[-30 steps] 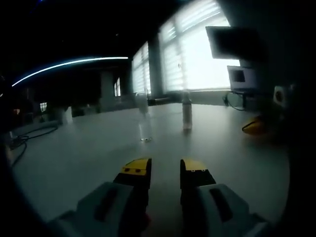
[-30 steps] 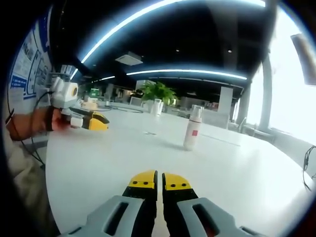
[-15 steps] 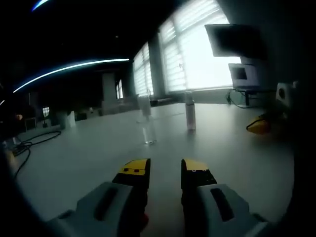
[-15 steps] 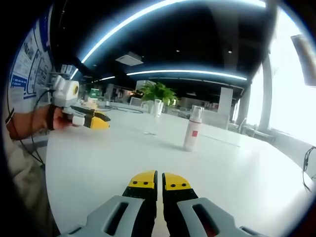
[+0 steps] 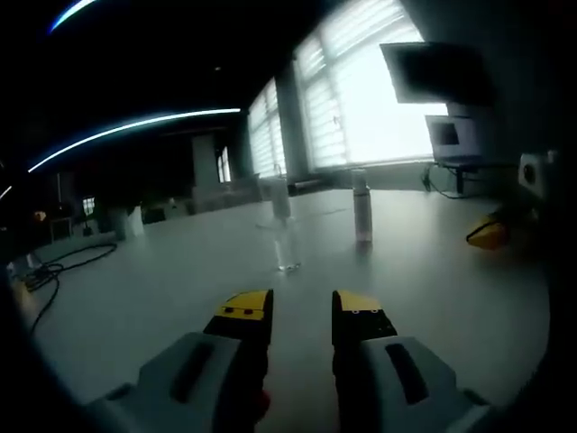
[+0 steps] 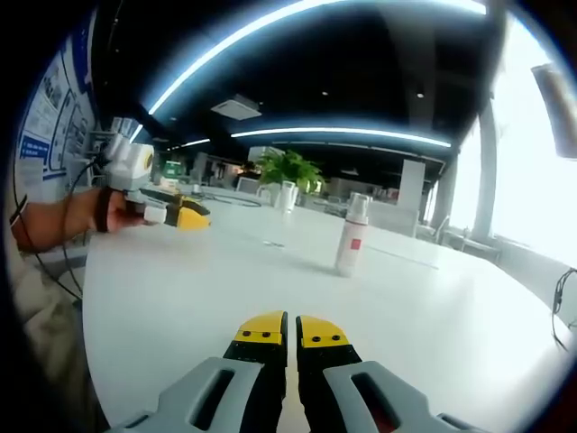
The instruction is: Clamp pump bottle remove cover press pump head put on cover
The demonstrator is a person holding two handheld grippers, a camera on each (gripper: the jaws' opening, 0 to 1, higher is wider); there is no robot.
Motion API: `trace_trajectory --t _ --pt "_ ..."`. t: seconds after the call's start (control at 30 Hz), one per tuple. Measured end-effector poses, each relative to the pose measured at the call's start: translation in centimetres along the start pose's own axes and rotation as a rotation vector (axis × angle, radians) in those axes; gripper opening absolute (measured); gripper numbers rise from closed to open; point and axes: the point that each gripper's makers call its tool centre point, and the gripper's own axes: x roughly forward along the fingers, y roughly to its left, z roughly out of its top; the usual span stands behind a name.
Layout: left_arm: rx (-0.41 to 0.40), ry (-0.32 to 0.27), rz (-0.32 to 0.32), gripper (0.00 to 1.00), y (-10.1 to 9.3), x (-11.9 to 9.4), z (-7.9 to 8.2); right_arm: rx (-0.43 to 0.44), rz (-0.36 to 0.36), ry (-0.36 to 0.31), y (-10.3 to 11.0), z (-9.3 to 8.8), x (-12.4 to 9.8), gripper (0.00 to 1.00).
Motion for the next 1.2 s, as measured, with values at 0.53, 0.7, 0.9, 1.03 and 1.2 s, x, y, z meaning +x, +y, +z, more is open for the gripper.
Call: trace_trajectory --t 0.53,0.7,0.9,1.03,1.2 --pt "-0.019 -0.004 0.011 0.24 0.4 1.4 0.5 0.002 -0.001 -0.006 0.0 0.1 0.0 0.00" --pt "-0.031 -0.005 0.016 0.25 1.0 2.2 0.6 0.002 -0.001 -0.006 0.0 0.2 -0.1 0.00" --pt "-0.029 -0.005 0.022 0.25 1.4 3.3 0.8 0.001 -0.003 -0.008 -0.1 0.2 -0.1 0.00" --pt "-0.039 -0.003 0.028 0.25 2.1 4.2 1.0 0.005 -0.003 -0.012 0.0 0.2 -0.1 0.00" --pt "-0.062 -0.018 0.020 0.27 1.9 5.8 1.8 0.005 -0.003 -0.015 0.1 0.3 -0.2 0.00"
